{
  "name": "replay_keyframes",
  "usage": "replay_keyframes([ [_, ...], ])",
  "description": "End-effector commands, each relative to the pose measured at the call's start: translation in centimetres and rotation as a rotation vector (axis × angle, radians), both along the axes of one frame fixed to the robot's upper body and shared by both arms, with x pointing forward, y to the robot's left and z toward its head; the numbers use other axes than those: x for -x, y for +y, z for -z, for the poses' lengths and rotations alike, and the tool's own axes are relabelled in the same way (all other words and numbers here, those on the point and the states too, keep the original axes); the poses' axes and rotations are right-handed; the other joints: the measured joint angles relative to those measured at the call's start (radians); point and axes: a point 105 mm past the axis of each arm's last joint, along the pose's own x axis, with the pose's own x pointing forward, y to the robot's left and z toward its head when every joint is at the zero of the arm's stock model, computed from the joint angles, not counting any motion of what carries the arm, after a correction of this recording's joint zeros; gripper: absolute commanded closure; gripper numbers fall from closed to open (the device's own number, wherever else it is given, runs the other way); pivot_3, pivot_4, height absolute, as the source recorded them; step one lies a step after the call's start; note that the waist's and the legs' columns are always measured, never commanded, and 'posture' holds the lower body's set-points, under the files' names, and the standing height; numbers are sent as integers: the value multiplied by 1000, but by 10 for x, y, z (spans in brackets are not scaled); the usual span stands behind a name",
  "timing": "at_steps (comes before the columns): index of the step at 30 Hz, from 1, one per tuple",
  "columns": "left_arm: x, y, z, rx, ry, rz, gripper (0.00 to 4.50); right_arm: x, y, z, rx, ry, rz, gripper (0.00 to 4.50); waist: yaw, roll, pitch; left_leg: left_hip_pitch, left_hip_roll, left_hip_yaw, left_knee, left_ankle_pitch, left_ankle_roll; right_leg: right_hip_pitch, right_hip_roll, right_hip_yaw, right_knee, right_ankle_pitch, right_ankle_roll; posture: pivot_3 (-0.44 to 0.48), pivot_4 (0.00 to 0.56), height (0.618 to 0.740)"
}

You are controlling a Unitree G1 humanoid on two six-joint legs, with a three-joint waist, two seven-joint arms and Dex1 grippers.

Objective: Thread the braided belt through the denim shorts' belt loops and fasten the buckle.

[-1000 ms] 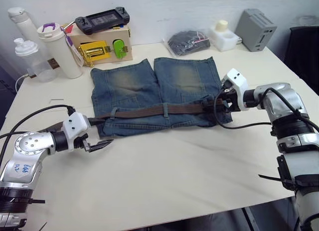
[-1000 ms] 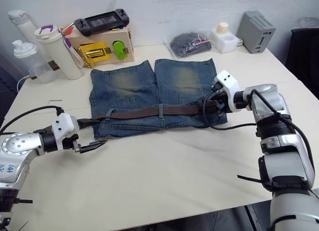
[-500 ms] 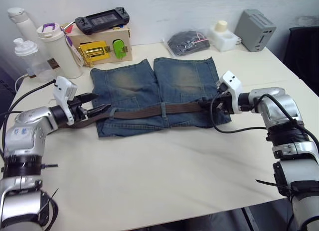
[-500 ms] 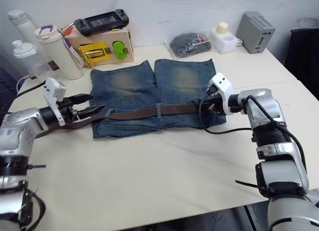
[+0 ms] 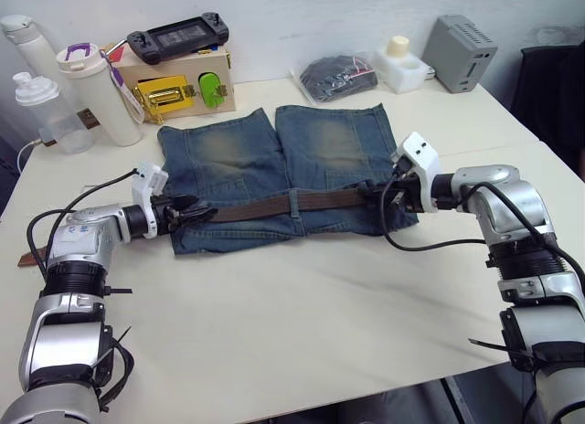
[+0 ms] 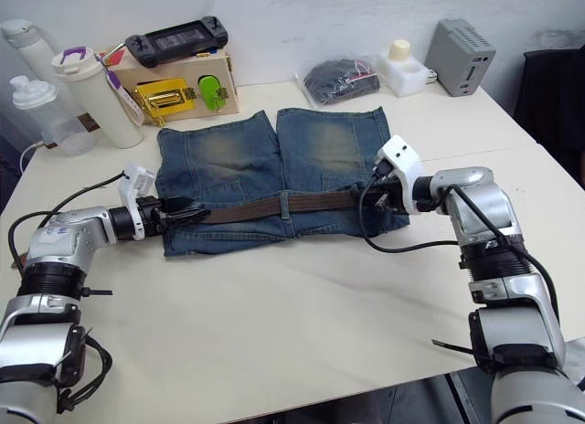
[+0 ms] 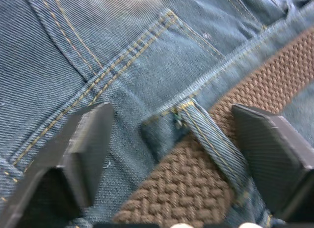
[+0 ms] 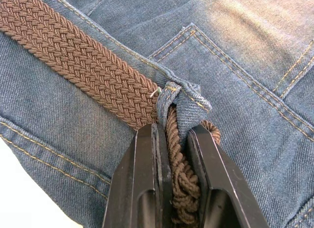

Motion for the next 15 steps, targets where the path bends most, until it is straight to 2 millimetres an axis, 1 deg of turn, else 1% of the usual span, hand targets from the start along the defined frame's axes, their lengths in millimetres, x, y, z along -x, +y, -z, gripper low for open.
replay_keyframes([
  [1,9,-4,5,-46,-9,59,2225,1,1,-11,-21,-38,-7,4336,0,0,0,0,0,0,0,0,0,0,0,0,0,0,0,0,150,645],
  [2,9,-4,4,-43,-13,58,2834,0,1,-11,-20,-39,-4,4336,0,0,0,0,0,0,0,0,0,0,0,0,0,0,0,0,150,645],
  [3,9,-4,4,-42,-18,57,3155,0,1,-10,-20,-39,-2,4336,0,0,0,0,0,0,0,0,0,0,0,0,0,0,0,0,150,645],
  [4,8,-3,3,-46,-27,51,3348,-1,1,-10,-18,-42,0,4336,1,0,0,0,0,0,0,0,0,0,0,0,0,0,0,0,150,645],
  [6,6,0,0,-51,-43,38,3931,-3,1,-11,-17,-49,5,4336,1,0,0,0,0,0,0,0,0,0,0,0,0,0,0,0,150,645],
  [15,1,12,-7,-67,-64,-18,3948,-5,0,-14,-13,-64,8,4336,1,0,0,0,0,0,1,0,0,0,0,0,0,0,0,0,150,645],
])
